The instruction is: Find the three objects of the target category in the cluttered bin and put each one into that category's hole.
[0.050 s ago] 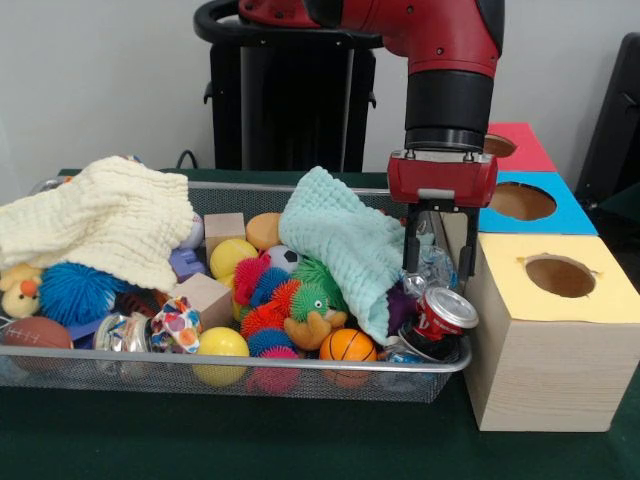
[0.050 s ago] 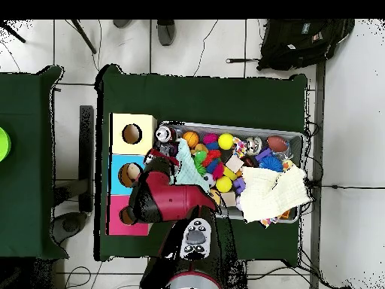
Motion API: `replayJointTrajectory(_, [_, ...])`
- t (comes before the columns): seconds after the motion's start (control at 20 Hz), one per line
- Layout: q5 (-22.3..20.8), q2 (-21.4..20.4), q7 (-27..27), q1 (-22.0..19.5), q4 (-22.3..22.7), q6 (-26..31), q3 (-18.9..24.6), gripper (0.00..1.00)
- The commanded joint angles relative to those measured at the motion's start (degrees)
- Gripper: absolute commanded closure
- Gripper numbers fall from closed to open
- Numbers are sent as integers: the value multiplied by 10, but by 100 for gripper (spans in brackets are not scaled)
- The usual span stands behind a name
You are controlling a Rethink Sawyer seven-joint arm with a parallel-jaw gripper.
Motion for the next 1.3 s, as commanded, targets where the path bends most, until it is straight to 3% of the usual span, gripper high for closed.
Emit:
replayJointTrajectory(0.05, [-32, 26, 57, -22, 21, -33, 31, 0])
replayJointTrajectory(0.3, [-47, 26, 53, -33, 19, -38, 37, 0])
replayJointTrajectory(0.35, [-50, 26, 54, -35, 19, -43, 37, 100])
replayJointTrajectory(0.9, [-42, 23, 68, -22, 24, -51, 26, 100])
replayJointTrajectory(1.3, [-19, -11, 70, -4, 44, 12, 24, 100])
